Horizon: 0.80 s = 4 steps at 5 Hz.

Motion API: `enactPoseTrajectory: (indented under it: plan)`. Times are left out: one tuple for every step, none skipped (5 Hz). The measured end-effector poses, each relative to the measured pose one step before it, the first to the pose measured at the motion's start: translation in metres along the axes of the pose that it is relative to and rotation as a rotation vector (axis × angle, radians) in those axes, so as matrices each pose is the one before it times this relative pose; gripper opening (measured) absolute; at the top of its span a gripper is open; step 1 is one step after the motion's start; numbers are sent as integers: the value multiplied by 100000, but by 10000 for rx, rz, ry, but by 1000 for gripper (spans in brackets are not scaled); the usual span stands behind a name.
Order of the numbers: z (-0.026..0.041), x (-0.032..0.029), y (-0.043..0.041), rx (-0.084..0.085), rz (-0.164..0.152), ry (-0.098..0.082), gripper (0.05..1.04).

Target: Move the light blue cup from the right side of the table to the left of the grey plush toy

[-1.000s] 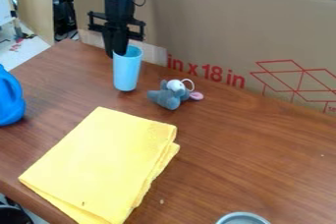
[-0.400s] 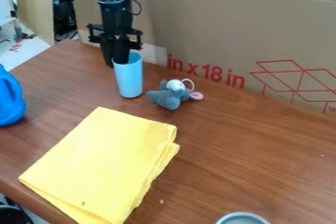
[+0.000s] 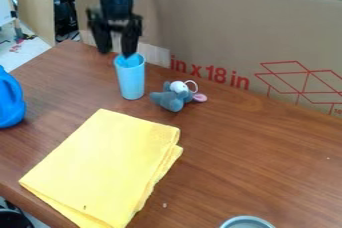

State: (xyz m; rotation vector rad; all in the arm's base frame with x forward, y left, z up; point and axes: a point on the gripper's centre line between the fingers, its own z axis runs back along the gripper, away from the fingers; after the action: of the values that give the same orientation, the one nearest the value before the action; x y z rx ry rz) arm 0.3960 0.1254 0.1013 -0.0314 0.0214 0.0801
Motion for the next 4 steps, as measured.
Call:
enactPoseTrajectory:
  plan:
    - [3486, -763, -1313, 104, -130, -300, 1010]
    - [1896, -2037, -3663, 44, -605, 835, 1006]
    - [73, -3259, -4454, -270, -1090, 1084, 1002]
    - [-36, -4150, -5220, -134, -1330, 209, 1001]
